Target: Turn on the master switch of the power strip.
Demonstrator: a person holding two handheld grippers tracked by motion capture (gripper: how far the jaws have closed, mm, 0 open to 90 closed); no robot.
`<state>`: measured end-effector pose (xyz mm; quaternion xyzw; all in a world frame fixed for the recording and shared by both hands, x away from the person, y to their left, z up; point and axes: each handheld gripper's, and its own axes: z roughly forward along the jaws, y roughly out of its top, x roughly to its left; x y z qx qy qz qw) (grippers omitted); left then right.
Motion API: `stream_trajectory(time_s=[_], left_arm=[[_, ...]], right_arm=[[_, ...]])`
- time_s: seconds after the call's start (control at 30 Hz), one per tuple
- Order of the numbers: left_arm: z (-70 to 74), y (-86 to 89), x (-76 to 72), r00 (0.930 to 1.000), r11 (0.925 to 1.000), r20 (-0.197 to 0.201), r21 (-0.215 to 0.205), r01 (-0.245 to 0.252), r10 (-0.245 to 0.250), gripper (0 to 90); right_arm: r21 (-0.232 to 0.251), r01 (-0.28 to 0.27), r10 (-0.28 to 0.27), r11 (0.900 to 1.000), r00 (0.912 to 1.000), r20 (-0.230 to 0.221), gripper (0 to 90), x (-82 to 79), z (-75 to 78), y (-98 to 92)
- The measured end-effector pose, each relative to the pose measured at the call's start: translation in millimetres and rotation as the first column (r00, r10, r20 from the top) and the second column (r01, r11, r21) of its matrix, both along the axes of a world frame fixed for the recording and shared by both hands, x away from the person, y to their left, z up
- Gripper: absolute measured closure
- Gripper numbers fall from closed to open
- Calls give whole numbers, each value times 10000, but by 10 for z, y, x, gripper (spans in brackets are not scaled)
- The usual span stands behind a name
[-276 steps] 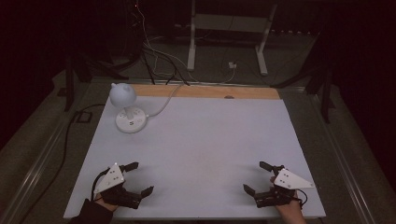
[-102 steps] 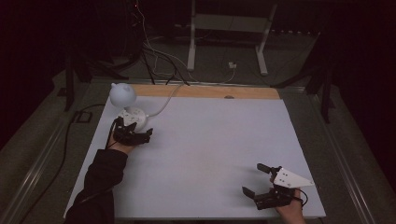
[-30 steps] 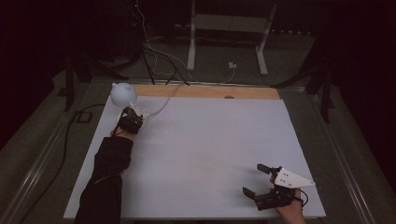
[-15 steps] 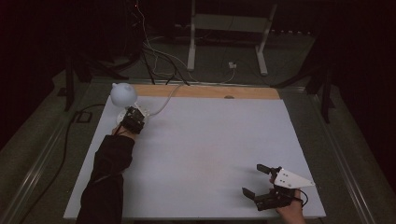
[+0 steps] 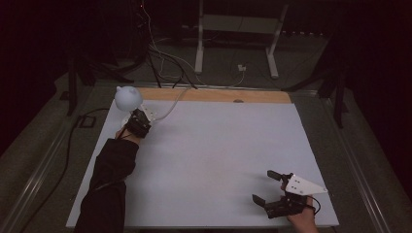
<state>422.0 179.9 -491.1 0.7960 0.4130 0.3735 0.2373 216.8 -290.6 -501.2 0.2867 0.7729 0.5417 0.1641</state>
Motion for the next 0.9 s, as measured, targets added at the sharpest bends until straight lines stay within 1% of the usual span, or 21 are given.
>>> stream_trajectory(time_s=[0.07, 0.1, 0.2, 0.33, 0.43, 0.53, 0.57, 0.63, 0.73, 0.77, 0.83, 0.87, 0.9], left_arm=[[49, 6, -33, 10000, 9996, 29, -264, 66, -65, 900], [64, 9, -50, 10000, 9995, 15, -307, 65, -64, 900], [92, 22, -103, 9997, 9992, -226, -401, -13, 4, 900], [131, 77, -155, 9990, 9960, -414, -871, -221, 185, 900], [182, 117, -202, 9985, 9891, -500, -1444, -299, 229, 900], [222, 157, -257, 9980, 9780, -607, -2060, -318, 196, 900], [227, 166, -276, 9977, 9751, -674, -2203, -246, 99, 900], [233, 181, -318, 9975, 9720, -695, -2348, -42, -125, 900], [258, 202, -369, 9964, 9676, -784, -2523, 106, -313, 900], [267, 203, -383, 9964, 9654, -773, -2605, 131, -344, 847], [295, 212, -410, 9957, 9609, -816, -2761, 206, -448, 846], [309, 213, -421, 9957, 9597, -807, -2802, 209, -452, 812], [328, 221, -432, 9953, 9556, -841, -2939, 212, -480, 802]], right_arm=[[0, -6, 6, 10000, 10000, 28, 0, -3, 4, 0], [-1, 7, -7, 10000, 10000, 22, 0, -8, 8, 1], [17, 6, -6, 10000, 10000, 13, 0, -8, 9, 1], [-7, -6, 6, 10000, 10000, 41, 0, -11, 10, 7], [-37, 6, -6, 10000, 10000, 67, 0, -13, 14, 5], [-19, 3, -3, 10000, 10000, 75, 0, -13, 16, 0], [-4, 3, -3, 10000, 10000, 72, 0, -12, 16, -2], [33, -32, 32, 10000, 10000, 34, 0, -10, 14, -1], [-15, -58, 58, 10000, 10000, 44, 0, -15, 13, 10], [-32, -67, 67, 10000, 10000, 48, 0, -17, 15, 14], [-33, -66, 66, 10000, 10000, 51, 0, -18, 17, 14], [-10, -55, 55, 10000, 10000, 41, 0, -18, 19, 14], [-14, -46, 46, 10000, 10000, 53, 0, -17, 18, 13]])
